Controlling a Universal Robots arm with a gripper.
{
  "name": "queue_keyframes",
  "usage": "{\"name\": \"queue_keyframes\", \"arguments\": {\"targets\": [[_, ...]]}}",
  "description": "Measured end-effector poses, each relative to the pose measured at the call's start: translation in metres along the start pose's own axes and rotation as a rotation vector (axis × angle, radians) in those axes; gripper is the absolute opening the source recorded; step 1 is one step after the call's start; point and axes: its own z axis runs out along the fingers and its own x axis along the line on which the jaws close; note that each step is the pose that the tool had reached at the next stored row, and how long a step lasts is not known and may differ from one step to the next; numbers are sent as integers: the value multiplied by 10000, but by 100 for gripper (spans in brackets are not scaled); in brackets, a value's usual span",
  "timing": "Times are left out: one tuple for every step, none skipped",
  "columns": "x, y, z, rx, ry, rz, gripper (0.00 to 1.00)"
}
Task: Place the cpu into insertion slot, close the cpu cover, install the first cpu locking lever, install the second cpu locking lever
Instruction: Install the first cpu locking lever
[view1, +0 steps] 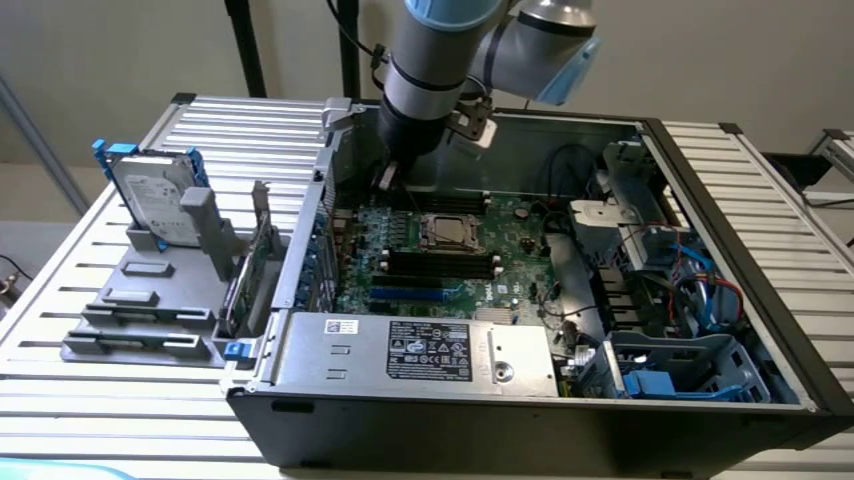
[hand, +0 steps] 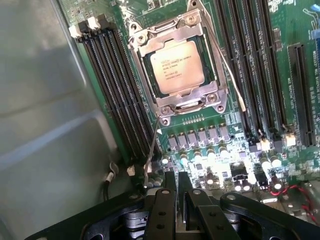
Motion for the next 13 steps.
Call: {"name": "queue_keyframes", "arguments": {"targets": [[0, -2, 0, -8, 51, 97, 18], [-1, -3, 1, -17, 102, 197, 18], [-2, -5, 1, -26, 151, 293, 18], [-2, -6, 1, -38, 202, 403, 18], [-3, -8, 1, -49, 249, 506, 18], [-3, -10, 1, -57, 301, 599, 18], [-4, -12, 2, -61, 359, 686, 18], [-5, -14, 3, -62, 421, 768, 18], [-6, -17, 3, -63, 487, 849, 18], [-7, -20, 2, -64, 555, 935, 18], [-7, -22, 1, -68, 619, 1022, 18], [-8, -25, 0, -71, 681, 1106, 18], [-8, -27, 0, -73, 742, 1190, 18]]}}
